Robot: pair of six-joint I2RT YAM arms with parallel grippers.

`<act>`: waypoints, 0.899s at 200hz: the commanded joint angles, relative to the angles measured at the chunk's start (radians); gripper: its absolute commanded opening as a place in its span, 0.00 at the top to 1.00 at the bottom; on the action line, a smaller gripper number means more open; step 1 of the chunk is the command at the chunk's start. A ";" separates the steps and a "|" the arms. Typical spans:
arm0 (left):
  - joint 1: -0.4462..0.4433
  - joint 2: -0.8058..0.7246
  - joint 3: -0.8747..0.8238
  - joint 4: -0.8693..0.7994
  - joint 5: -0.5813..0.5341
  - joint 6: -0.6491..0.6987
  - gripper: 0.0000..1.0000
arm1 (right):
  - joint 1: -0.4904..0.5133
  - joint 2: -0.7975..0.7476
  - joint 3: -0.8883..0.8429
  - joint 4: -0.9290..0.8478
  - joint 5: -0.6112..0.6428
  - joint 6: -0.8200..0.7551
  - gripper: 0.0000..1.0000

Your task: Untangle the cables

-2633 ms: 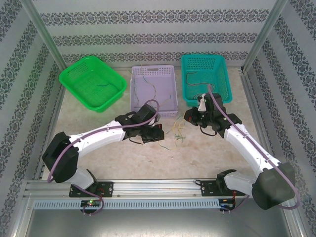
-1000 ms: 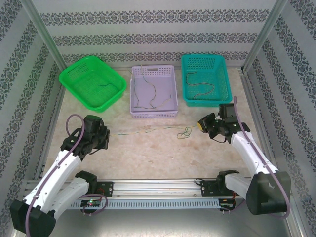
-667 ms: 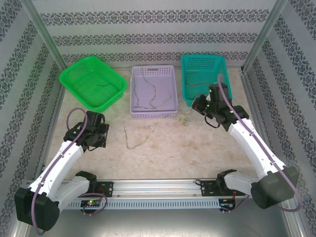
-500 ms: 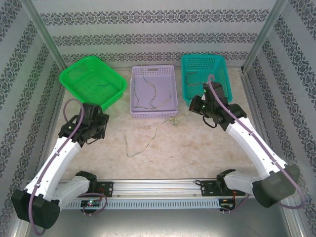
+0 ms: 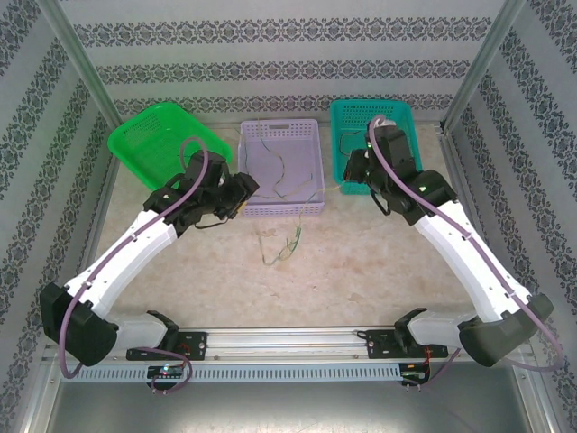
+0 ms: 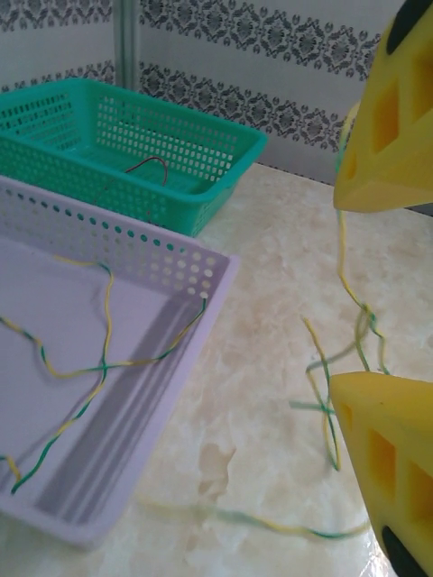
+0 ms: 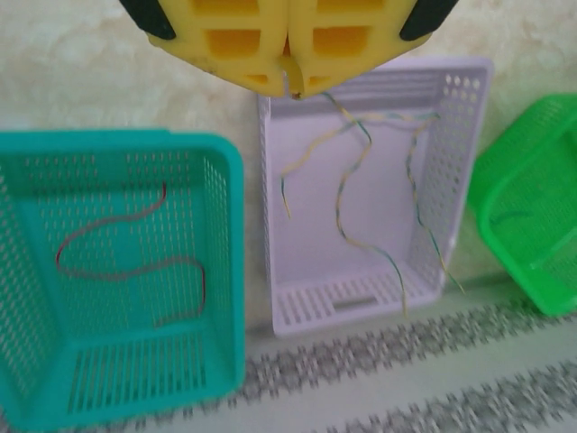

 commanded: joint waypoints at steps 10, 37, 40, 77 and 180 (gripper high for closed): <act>-0.046 0.057 0.055 0.100 0.032 0.070 0.49 | 0.010 -0.015 0.116 0.030 0.089 -0.127 1.00; -0.068 0.081 0.070 0.097 0.044 0.083 0.47 | 0.009 -0.018 0.210 0.035 0.118 -0.179 1.00; -0.069 0.081 0.068 0.092 0.041 0.079 0.46 | 0.008 -0.018 0.219 0.036 0.119 -0.182 1.00; -0.094 0.067 0.012 0.116 0.003 -0.028 0.39 | 0.003 -0.062 0.251 0.115 0.084 -0.211 1.00; -0.137 0.292 0.077 0.380 0.171 -0.249 0.31 | -0.034 -0.114 0.209 0.239 -0.082 -0.275 1.00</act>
